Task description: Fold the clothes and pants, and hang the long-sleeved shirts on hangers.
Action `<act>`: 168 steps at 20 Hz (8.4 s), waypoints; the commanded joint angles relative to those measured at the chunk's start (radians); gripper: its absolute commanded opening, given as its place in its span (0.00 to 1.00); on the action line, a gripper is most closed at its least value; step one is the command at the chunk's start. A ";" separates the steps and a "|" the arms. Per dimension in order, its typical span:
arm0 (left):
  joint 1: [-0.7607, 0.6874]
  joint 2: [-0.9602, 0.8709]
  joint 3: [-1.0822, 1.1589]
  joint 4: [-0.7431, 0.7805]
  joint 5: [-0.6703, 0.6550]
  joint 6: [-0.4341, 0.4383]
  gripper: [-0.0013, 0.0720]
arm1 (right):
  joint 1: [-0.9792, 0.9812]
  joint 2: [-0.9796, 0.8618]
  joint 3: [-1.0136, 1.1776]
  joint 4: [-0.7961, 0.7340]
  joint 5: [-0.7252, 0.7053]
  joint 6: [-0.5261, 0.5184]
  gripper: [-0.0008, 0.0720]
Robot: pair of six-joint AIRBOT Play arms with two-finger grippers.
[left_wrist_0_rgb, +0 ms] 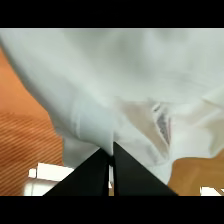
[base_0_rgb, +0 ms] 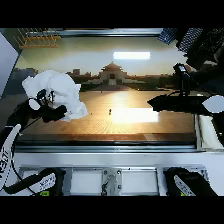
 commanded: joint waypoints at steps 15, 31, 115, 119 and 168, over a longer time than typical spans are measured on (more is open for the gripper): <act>-1.025 -0.090 0.554 -0.163 0.115 -0.044 0.82 | -0.451 0.091 0.097 0.155 -0.036 -0.131 0.03; -0.042 -0.018 0.047 0.076 -0.007 -0.079 0.94 | -0.509 0.089 -0.017 -0.153 0.047 0.013 0.03; 0.048 0.710 0.611 0.002 0.074 -0.021 0.02 | -0.284 0.234 0.647 -0.211 0.015 0.322 0.03; 0.048 0.384 0.611 -0.011 -0.018 -0.021 0.02 | -0.283 -0.029 0.647 -0.216 0.173 0.354 0.03; 0.154 0.257 -0.450 -0.159 0.183 -0.316 0.85 | -0.386 -0.430 -0.310 0.029 -0.172 0.023 0.03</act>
